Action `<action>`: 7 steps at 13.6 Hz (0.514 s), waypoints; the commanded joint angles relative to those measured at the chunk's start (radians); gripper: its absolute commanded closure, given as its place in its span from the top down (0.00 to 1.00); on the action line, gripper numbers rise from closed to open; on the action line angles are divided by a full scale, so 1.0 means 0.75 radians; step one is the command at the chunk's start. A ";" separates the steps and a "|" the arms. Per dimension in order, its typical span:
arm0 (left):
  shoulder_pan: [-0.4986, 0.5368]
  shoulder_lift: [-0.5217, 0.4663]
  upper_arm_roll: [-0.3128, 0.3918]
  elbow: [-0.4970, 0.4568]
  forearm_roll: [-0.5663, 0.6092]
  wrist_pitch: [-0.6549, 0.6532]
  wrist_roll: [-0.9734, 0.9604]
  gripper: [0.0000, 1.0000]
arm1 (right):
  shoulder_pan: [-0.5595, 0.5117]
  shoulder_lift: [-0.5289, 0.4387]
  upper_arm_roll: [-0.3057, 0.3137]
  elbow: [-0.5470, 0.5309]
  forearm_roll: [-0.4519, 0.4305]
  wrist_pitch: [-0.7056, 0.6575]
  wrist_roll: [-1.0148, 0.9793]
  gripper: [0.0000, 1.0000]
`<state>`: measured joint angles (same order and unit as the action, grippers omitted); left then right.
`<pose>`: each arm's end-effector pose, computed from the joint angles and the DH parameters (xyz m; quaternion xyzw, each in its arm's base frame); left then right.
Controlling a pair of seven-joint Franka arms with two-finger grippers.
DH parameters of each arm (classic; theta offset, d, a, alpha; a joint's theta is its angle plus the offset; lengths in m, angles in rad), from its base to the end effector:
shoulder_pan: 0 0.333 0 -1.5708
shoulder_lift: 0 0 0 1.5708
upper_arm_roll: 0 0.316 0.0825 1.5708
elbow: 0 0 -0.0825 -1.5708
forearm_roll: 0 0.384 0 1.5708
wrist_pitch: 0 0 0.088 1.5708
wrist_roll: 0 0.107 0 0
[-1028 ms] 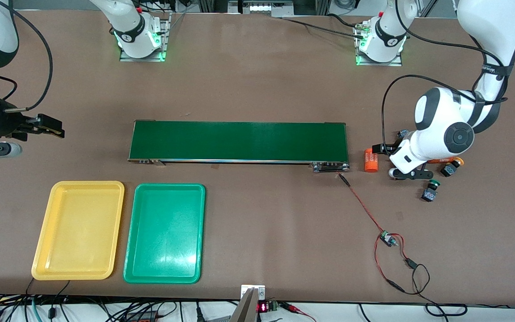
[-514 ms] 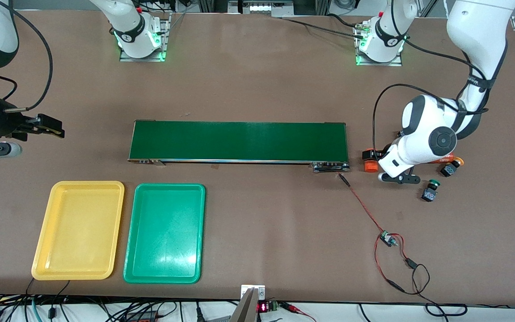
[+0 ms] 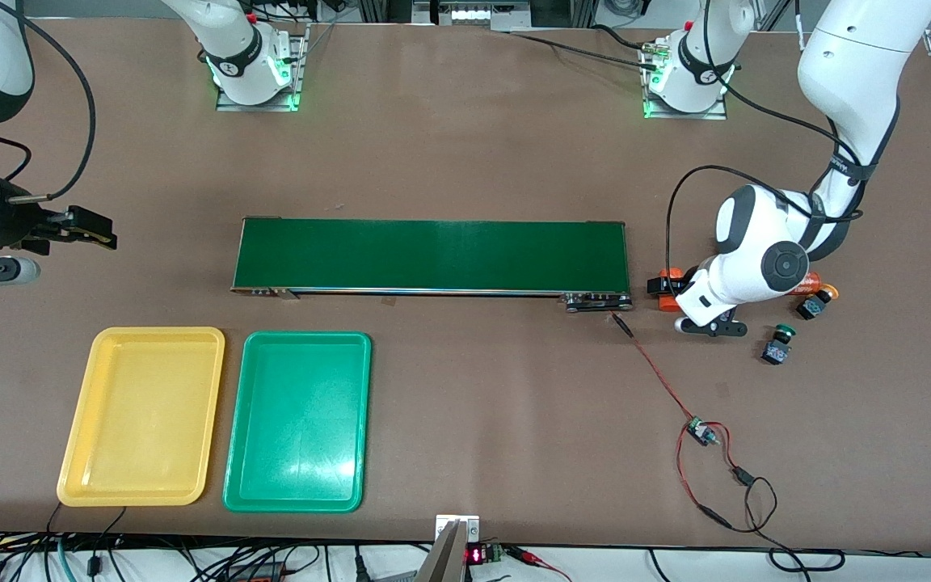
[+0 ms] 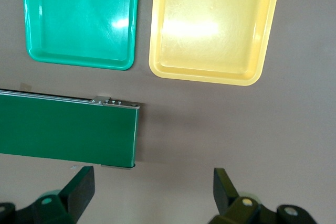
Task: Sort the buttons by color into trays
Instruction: 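Close the left gripper on the orange cylinder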
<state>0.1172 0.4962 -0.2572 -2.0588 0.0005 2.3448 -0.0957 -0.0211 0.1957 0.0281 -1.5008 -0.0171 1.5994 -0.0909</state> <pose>0.5647 -0.0808 0.1835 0.9933 -0.0133 -0.1035 0.0498 0.6109 0.0010 0.5457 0.9976 0.0494 -0.0487 0.0037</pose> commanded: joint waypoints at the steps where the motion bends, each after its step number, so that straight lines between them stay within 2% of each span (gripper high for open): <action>1: 0.001 -0.003 -0.003 -0.002 0.009 -0.003 -0.028 0.75 | 0.004 0.003 0.001 0.023 -0.014 -0.020 -0.010 1.00; 2: 0.007 -0.003 -0.003 -0.002 0.009 -0.013 -0.030 0.58 | 0.004 0.003 0.001 0.023 -0.012 -0.020 -0.010 1.00; 4: 0.013 -0.003 -0.003 -0.002 0.009 -0.017 -0.030 0.55 | 0.004 0.003 0.001 0.021 -0.012 -0.020 -0.010 1.00; 7: 0.015 0.001 -0.003 0.000 0.009 -0.018 -0.030 0.37 | 0.004 0.003 0.001 0.023 -0.012 -0.022 -0.010 1.00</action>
<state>0.1229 0.4963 -0.2562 -2.0594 0.0005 2.3404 -0.1081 -0.0211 0.1957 0.0281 -1.5008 -0.0171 1.5994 -0.0909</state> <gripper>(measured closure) 0.485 0.000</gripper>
